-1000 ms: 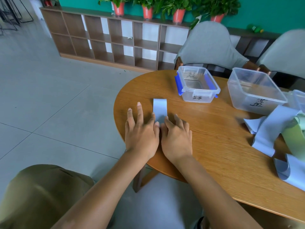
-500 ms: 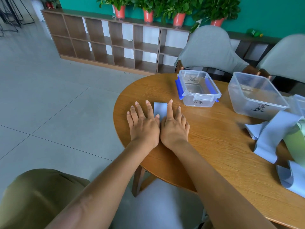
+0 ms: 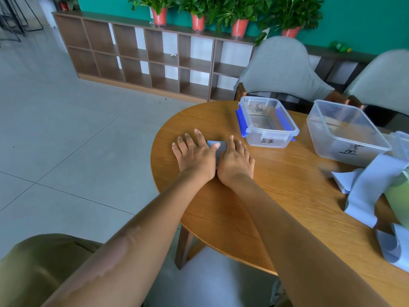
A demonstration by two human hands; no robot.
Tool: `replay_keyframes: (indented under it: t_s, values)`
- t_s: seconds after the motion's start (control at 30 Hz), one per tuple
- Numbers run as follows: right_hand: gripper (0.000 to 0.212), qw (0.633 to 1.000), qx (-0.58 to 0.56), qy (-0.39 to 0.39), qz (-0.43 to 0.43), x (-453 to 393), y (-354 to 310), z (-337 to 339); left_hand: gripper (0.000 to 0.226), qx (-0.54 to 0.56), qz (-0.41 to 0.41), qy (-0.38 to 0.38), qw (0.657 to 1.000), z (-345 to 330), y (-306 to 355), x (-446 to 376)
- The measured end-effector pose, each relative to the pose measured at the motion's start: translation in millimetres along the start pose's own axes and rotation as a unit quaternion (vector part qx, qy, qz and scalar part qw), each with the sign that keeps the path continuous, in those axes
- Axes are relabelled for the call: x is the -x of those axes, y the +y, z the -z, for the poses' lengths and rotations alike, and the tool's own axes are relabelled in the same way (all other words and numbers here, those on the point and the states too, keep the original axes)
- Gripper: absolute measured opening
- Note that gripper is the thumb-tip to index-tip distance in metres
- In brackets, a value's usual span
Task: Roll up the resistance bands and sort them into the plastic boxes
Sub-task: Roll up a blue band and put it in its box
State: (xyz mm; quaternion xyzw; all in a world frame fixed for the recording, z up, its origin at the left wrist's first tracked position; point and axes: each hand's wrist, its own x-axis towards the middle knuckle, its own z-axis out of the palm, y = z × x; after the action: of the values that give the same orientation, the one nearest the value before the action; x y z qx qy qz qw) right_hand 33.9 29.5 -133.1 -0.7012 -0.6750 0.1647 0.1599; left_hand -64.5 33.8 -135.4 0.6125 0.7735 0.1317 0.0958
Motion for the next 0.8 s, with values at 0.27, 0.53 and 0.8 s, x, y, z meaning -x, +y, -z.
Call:
replay_keyframes:
  t_s: [0.27,0.53,0.8]
  values:
    - [0.061,1.0,0.011,-0.004,-0.014,-21,-5,0,0.076,0.086,-0.003,0.037,0.996,-4,5,-19]
    - [0.064,1.0,0.013,0.012,-0.005,-23,-2,-4,0.03,0.353,-0.108,0.126,0.921,0,-29,11]
    - [0.071,1.0,0.015,-0.026,0.0,-20,-1,2,0.032,0.189,-0.23,0.096,0.95,-8,-38,43]
